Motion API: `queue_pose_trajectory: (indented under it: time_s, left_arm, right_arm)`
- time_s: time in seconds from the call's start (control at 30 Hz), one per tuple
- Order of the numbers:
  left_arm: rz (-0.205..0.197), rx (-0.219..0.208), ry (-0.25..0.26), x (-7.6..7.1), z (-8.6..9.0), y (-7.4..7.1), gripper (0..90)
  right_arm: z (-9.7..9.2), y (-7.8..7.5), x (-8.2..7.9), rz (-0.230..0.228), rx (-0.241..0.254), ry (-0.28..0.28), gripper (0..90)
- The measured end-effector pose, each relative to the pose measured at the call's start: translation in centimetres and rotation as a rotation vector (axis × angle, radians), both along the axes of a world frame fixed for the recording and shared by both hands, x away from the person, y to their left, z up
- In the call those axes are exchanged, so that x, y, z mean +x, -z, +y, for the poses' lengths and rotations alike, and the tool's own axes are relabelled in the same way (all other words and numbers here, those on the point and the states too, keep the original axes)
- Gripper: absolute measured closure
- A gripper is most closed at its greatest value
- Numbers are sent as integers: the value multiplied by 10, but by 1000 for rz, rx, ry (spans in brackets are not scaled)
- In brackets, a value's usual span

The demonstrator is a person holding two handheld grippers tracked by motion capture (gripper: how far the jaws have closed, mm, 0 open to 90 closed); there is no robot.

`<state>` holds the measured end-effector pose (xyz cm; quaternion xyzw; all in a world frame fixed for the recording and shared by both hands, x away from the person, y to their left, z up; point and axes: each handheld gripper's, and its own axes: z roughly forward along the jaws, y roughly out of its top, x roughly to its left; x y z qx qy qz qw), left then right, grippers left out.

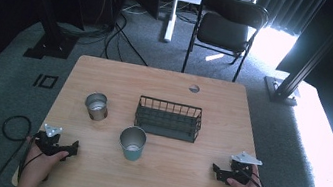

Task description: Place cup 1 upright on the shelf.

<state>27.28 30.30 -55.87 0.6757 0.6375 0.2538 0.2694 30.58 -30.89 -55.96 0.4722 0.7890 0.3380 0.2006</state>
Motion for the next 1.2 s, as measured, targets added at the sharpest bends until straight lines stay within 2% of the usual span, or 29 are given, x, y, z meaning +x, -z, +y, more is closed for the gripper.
queue_pose_trajectory:
  time_s: [0.27, 0.63, 0.7, 1.0, 1.2]
  left_arm:
    - [3, 3, 35, 1, 0, 0, 6]
    - [3, 3, 37, 1, 0, 0, 6]
    - [3, 4, 37, 1, 0, 0, 6]
    - [3, 4, 37, 1, 0, 0, 6]
    - [3, 4, 37, 1, 0, 0, 6]
  right_arm:
    - [0, 0, 2, -1, 1, -6, 107]
    - [10, 0, 2, -10, 0, -45, 117]
    - [13, -1, 3, -14, 14, -49, 117]
    - [31, -5, 4, -20, 23, -117, 117]
    - [51, -6, 5, -16, 39, -181, 117]
